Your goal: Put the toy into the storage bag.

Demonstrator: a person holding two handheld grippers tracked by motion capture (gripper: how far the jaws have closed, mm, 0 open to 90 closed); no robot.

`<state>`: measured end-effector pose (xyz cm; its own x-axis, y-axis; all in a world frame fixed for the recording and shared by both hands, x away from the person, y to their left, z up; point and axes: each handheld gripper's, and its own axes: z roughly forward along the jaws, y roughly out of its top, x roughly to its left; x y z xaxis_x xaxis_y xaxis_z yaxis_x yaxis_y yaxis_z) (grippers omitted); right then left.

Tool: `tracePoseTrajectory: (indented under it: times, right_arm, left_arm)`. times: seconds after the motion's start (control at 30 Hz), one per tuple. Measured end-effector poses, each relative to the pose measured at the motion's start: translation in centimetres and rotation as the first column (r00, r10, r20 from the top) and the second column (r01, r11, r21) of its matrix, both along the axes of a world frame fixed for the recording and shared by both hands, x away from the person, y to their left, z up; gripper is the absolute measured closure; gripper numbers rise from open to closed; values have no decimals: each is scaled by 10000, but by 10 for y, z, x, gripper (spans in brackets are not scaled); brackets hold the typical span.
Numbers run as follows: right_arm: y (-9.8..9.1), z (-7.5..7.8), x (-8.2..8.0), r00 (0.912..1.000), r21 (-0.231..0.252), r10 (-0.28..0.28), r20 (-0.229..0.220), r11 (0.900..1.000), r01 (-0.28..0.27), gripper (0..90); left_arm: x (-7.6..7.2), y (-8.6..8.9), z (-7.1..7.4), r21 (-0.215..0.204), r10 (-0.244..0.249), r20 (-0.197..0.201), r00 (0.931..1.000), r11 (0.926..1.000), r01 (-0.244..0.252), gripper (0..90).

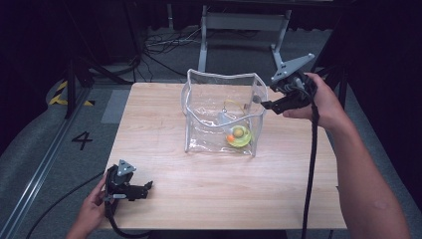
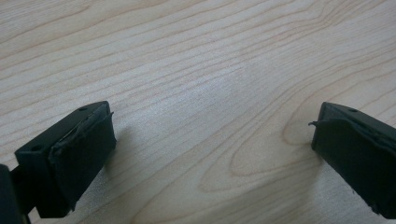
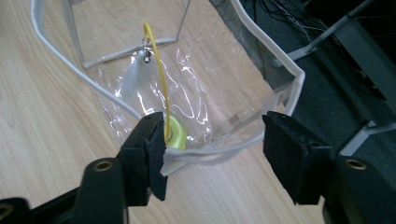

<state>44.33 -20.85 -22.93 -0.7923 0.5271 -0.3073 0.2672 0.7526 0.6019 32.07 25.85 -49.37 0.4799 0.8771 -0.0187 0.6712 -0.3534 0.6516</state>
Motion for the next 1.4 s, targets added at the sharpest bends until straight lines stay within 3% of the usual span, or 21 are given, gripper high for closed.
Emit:
tracePoseTrajectory:
  times: [0.17,0.23,0.4,0.7,0.87,1.07,1.23,1.4]
  right_arm:
    - [-15,-2,-11,9995,248,-241,224,9994,236,311]
    - [-20,-5,-17,9988,56,-308,376,9995,306,282]
    - [-31,-10,-28,9983,187,-281,516,9995,272,276]
    - [-47,-24,-44,9950,1,-447,894,9990,448,251]
    - [-54,-40,-52,9934,-390,-562,1000,9974,604,235]
    - [-62,-56,-57,9931,-367,-742,913,9963,778,230]
    - [-72,-76,-60,9915,-743,-984,848,9917,1048,229]
    - [-83,-100,-63,9906,-700,-1224,602,9895,1266,224]
  left_arm:
    - [0,0,0,0,-2,2,10000,10000,2,0]
    - [0,0,0,2,1,3,10000,10000,-1,0]
    - [0,0,0,18,-4,27,10000,10000,4,0]
    - [0,0,0,17,-5,26,10000,10000,5,0]
    - [0,0,0,19,-6,27,10000,10000,6,0]
    - [0,0,0,13,16,11,10000,10000,-16,0]
    - [0,0,0,1,15,5,10000,10000,-15,0]
    - [0,0,0,2,12,4,10000,10000,-12,0]
